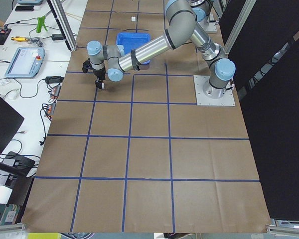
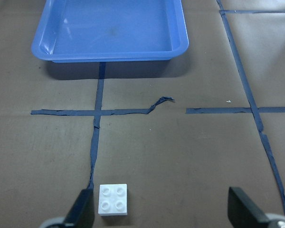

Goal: Assemble white blocks and place on blue tray

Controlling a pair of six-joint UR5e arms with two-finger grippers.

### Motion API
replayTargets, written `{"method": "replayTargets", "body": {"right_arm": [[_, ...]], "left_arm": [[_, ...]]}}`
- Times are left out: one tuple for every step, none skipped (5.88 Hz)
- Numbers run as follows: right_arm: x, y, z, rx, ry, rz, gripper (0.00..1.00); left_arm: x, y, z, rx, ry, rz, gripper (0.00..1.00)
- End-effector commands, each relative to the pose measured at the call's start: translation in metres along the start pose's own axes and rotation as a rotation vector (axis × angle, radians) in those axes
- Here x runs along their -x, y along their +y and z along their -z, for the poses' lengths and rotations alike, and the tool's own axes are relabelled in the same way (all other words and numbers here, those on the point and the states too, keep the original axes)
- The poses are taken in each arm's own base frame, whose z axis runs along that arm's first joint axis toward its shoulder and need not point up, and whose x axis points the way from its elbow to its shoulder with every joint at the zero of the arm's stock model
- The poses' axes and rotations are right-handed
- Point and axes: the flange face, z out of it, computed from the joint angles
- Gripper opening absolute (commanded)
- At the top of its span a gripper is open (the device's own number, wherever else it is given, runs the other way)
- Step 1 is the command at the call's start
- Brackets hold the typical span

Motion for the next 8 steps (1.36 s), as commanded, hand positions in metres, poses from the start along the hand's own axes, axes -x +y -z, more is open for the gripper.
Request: {"method": "replayTargets", "body": {"right_arm": [[0.014, 0.034, -0.046, -0.058, -0.012, 0.040, 1.00], [0.020, 0.043, -0.061, -0.059, -0.013, 0.043, 1.00], [0.030, 0.047, -0.074, -0.072, -0.028, 0.028, 1.00], [0.034, 0.050, -0.081, -0.066, -0.023, 0.033, 1.00], [0.039, 0.052, -0.086, -0.069, -0.034, 0.029, 1.00], [0.040, 0.053, -0.087, -0.070, -0.034, 0.026, 1.00], [0.039, 0.057, -0.090, -0.067, -0.040, 0.026, 1.00], [0.041, 0.067, -0.090, -0.069, -0.041, 0.009, 1.00]], "left_arm": [[-0.001, 0.002, -0.002, 0.004, -0.004, -0.011, 0.30], [0.000, -0.001, 0.001, -0.003, -0.006, -0.015, 0.09], [0.002, -0.002, 0.007, -0.012, -0.009, -0.076, 0.04], [0.000, 0.000, 0.024, -0.023, -0.015, -0.115, 0.03], [-0.027, 0.015, 0.052, 0.013, -0.001, -0.211, 0.00], [-0.071, 0.032, 0.070, 0.016, 0.008, -0.409, 0.00], [-0.120, 0.042, 0.083, 0.000, 0.017, -0.540, 0.00], [-0.171, 0.053, 0.093, -0.008, 0.023, -0.675, 0.00]]}}
